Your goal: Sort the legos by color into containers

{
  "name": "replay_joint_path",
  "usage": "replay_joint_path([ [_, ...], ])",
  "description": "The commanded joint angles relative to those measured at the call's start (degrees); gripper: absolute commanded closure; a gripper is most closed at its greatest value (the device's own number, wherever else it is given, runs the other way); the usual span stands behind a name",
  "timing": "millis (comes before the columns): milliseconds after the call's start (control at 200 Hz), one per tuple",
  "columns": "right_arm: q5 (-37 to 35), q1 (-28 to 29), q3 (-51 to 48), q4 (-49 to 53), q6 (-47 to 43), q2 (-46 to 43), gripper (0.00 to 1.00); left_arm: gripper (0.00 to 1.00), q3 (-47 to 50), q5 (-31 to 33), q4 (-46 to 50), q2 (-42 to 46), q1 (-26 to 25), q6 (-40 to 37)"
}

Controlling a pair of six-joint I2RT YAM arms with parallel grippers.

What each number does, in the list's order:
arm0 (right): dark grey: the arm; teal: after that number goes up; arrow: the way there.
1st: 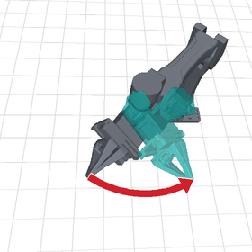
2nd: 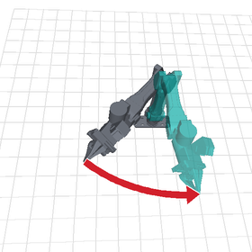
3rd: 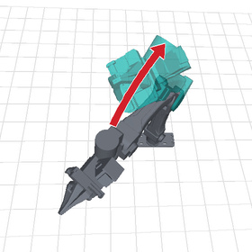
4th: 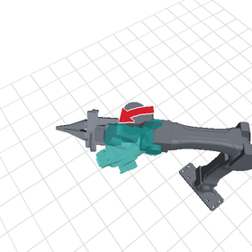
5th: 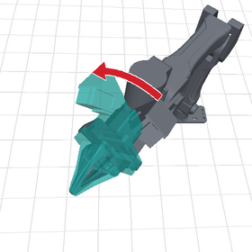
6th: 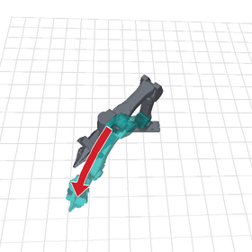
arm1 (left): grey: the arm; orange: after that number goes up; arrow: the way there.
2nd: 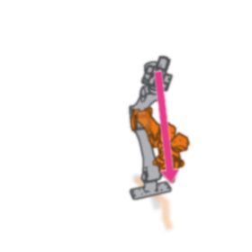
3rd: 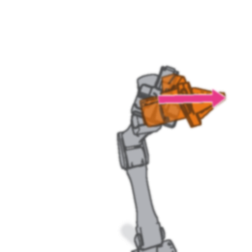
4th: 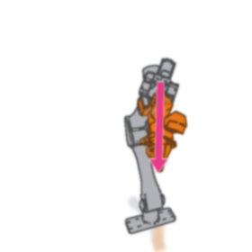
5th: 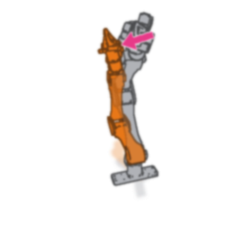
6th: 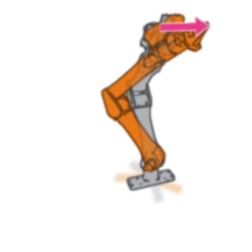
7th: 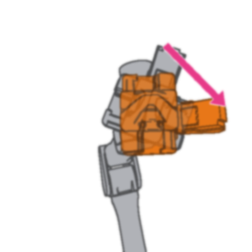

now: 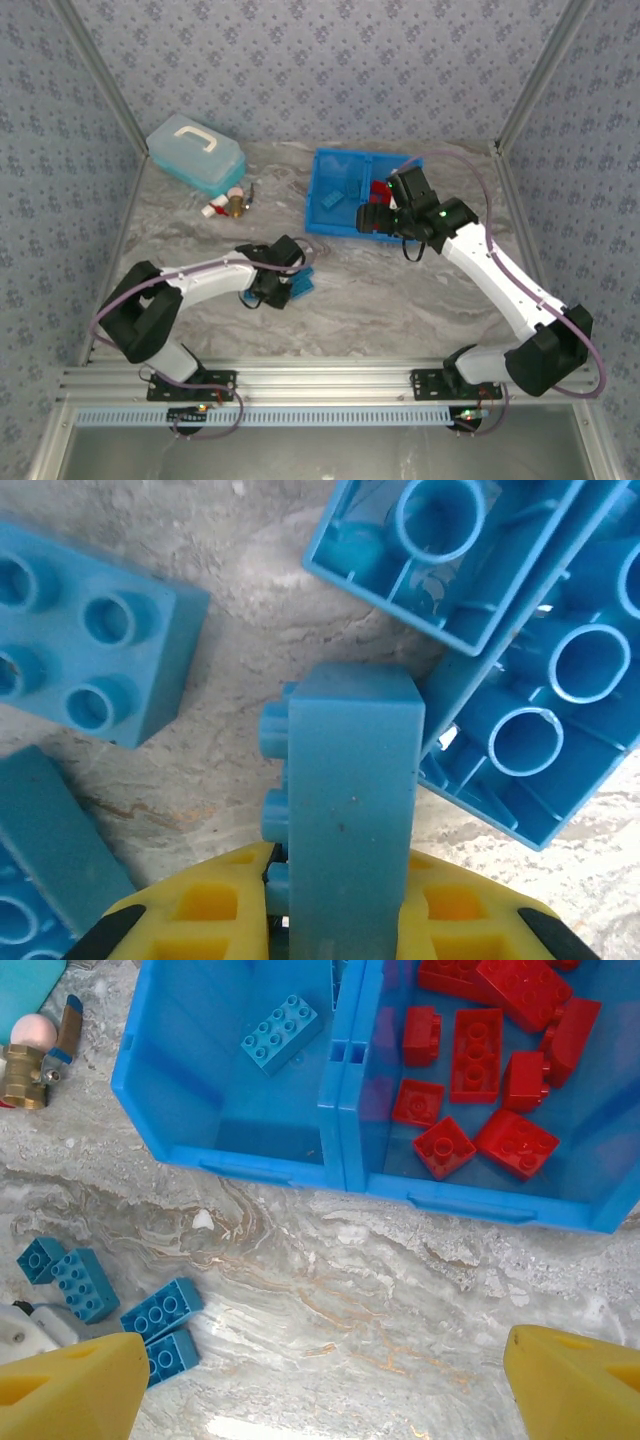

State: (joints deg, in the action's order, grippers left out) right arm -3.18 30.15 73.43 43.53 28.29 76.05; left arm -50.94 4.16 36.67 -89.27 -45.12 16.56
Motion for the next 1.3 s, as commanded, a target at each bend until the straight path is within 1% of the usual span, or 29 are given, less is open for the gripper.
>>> replay_joint_path([
  [0, -0.58, 0.33, 1.78, 1.65, 0.45, -1.42, 0.06, 0.81, -5.90, 2.64, 5.37, 4.67, -0.36, -1.11],
  [100, -0.82, 0.33, 1.56, 1.63, 0.72, -2.05, 0.05, 0.81, -12.38, 5.96, 6.18, 8.79, 0.14, -3.51],
  [165, -0.74, 0.40, 1.15, 1.22, 0.97, -2.22, 0.05, 0.82, -17.79, 6.56, 5.34, 7.58, 1.18, -5.51],
  [230, -0.67, 0.40, 0.52, 0.71, 1.04, -2.13, 0.05, 0.81, -22.66, 6.01, 3.04, 4.43, 2.64, -7.06],
  [350, 0.49, 0.74, -0.65, 0.17, 1.31, -1.20, 0.03, 0.81, -32.80, 2.23, -1.16, -5.08, 5.57, -8.05],
  [530, 0.46, 1.98, -1.78, -0.32, 1.74, -1.62, 0.00, 0.82, -52.25, -0.23, 0.14, -22.84, 6.27, -9.08],
  [635, 0.01, 2.40, -2.04, 0.43, 2.11, -1.94, 0.00, 0.83, -63.28, 0.76, 1.83, -32.62, 6.37, -8.92],
  [754, -0.43, 2.73, -2.41, 1.18, 2.54, -2.65, 0.00, 0.83, -74.56, 1.83, 6.76, -42.39, 6.36, -8.62],
  [864, -1.24, 2.83, -2.41, 2.18, 2.55, -3.23, 0.00, 0.83, -81.59, 1.61, 8.68, -48.72, 6.28, -8.25],
  [909, -1.50, 2.81, -2.44, 2.34, 2.47, -3.53, 0.00, 0.79, -83.51, 1.18, 8.82, -50.55, 6.19, -8.15],
  [994, -1.74, 2.87, -2.23, 2.95, 2.31, -3.96, 0.00, 0.68, -86.40, 0.76, 10.26, -53.13, 6.10, -7.86],
  [1064, -1.98, 2.82, -2.19, 3.22, 2.36, -4.40, 0.00, 0.51, -86.89, 0.12, 10.62, -53.44, 5.76, -7.89],
  [1104, -2.09, 2.84, -2.15, 3.31, 2.46, -4.68, 0.00, 0.44, -86.82, 0.10, 10.62, -52.92, 5.39, -8.19],
  [1149, -2.18, 2.81, -2.19, 3.28, 2.47, -4.86, 0.00, 0.42, -86.81, 0.17, 10.76, -52.13, 5.01, -8.76],
  [1294, -2.40, 2.81, -1.60, 3.41, 2.47, -5.11, 0.00, 0.42, -85.13, 0.35, 11.61, -47.18, 4.04, -9.64],
])
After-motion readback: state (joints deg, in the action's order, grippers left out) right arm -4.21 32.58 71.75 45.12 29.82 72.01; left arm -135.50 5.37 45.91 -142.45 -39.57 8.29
